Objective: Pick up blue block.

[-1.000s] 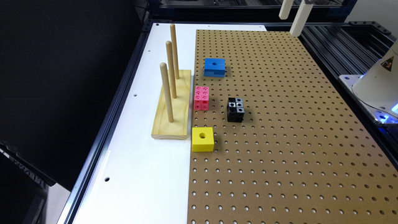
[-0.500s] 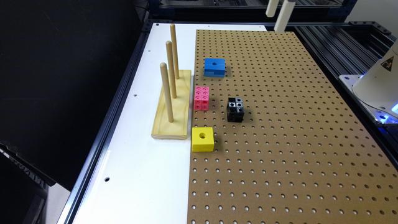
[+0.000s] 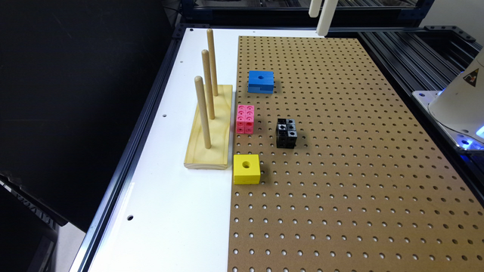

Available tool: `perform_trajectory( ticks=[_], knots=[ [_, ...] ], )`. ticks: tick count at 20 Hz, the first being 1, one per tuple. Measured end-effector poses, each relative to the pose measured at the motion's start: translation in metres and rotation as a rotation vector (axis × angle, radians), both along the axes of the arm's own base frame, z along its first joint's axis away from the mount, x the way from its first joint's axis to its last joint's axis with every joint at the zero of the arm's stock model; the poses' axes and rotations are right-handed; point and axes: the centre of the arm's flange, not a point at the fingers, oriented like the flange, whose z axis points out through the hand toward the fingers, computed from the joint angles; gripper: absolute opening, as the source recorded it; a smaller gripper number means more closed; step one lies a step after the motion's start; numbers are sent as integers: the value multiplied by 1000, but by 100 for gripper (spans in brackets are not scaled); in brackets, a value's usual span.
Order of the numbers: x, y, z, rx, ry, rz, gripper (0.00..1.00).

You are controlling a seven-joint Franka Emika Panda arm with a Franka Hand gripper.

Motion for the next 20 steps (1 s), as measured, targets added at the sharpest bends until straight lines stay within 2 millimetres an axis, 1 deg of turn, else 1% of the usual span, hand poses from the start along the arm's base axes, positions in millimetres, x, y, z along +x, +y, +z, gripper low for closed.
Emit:
perform_trajectory(
  ticks=[4, 15, 20],
  knots=[
    [3, -19, 2, -1, -2, 1, 100],
    [20, -36, 1, 1, 3, -2, 100],
    [24, -39, 0, 2, 4, -3, 100]
  ],
)
